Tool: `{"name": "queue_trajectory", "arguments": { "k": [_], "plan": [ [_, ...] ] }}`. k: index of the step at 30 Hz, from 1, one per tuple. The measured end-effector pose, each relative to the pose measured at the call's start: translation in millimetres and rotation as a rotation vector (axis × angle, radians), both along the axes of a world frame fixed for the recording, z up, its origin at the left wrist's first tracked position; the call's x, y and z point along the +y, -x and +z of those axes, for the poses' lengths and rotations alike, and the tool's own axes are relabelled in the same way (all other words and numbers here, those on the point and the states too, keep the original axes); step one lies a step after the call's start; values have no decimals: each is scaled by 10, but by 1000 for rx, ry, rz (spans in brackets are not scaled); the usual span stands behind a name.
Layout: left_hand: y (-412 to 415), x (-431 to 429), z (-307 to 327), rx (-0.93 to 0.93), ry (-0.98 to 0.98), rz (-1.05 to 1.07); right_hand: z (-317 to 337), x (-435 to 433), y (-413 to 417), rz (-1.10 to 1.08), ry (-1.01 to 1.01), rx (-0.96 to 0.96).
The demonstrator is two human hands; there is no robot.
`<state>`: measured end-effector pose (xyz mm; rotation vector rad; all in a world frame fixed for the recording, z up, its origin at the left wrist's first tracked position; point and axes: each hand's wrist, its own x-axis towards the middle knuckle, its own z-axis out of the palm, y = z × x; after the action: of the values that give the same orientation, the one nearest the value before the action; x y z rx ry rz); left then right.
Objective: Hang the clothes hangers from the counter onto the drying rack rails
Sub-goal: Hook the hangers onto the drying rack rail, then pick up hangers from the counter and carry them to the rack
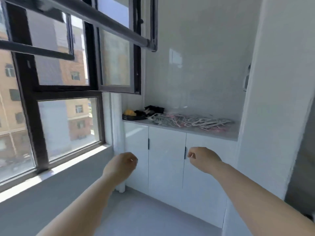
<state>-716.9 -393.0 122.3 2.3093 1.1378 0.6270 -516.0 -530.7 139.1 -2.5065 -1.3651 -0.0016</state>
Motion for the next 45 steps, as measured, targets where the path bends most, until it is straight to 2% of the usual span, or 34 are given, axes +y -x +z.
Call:
{"name": "queue_trajectory", "arguments": {
  "k": [7, 15, 22, 29, 36, 39, 45],
  "plan": [
    [-1448, 396, -397, 44, 61, -148, -436, -137, -1202, -183, -8, 61],
    [-3436, 1302, -534, 23, 125, -259, -427, 551, -2992, -336, -47, 31],
    [-4901, 1961, -543, 105, -19, -288, -650, 1141, -4284, -426, -75, 86],
    [-5978, 2495, -831, 79, -129, -273, -770, 1866, -5514, -460, -120, 18],
    [-6925, 2952, -731, 47, -220, -247, -720, 2627, -6575, -501, -243, -46],
    [-7168, 3069, -781, 62, -271, -287, -730, 2826, -6969, -559, -190, -41],
    [-7653, 3313, -923, 234, -378, -360, -839, 2976, -7430, -579, 21, 114]
  ]
}}
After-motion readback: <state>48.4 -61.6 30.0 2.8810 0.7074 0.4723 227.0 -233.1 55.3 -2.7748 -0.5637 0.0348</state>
